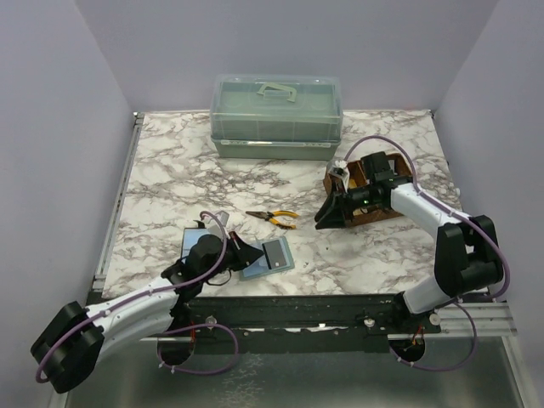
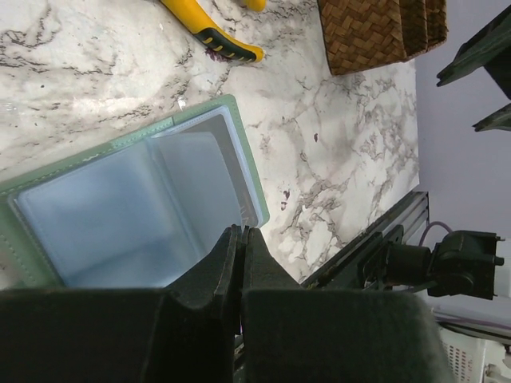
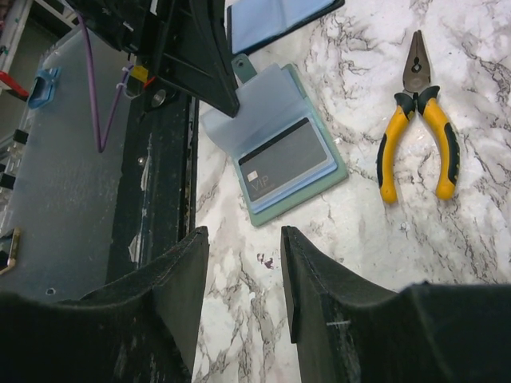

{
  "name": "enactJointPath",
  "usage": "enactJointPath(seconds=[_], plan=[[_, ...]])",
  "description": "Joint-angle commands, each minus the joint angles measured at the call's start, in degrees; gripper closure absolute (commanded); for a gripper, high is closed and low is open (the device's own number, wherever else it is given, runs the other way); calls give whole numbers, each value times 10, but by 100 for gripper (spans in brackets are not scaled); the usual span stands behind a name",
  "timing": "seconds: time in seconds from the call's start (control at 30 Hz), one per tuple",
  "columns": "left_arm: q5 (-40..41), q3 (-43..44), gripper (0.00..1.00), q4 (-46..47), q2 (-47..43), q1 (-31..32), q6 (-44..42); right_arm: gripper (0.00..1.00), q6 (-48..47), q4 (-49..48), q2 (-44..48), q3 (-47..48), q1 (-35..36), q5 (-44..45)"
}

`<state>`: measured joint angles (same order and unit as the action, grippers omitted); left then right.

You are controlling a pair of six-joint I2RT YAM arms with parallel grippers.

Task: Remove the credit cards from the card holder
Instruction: Place the card holder at the center of the board.

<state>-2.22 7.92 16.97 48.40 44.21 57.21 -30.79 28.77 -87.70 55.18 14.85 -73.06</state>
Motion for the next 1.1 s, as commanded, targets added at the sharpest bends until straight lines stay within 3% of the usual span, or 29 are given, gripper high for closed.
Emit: enactJointPath(seconds=[0.0, 0.17, 0.5, 0.6, 0.93, 1.0, 1.07], plan=[[18, -8, 100, -69, -55, -4, 20, 52, 3, -2, -12, 16, 14, 19], [66, 4, 100, -190, -95, -6, 56, 52, 9, -6, -19, 15, 27, 29], [72, 42, 100, -264, -43, -6, 79, 53, 49, -24, -58, 18, 83, 74], [84, 60, 96, -294, -38, -6, 80, 53, 79, -35, -76, 20, 97, 86], [121, 123, 61, -406, -101, -6, 69, 53, 244, -128, -133, 24, 153, 133], [134, 143, 46, -440, -126, -6, 52, 54, 276, -146, -138, 23, 165, 147], [148, 162, 22, -469, -158, -6, 39, 54, 315, -166, -139, 23, 176, 169]])
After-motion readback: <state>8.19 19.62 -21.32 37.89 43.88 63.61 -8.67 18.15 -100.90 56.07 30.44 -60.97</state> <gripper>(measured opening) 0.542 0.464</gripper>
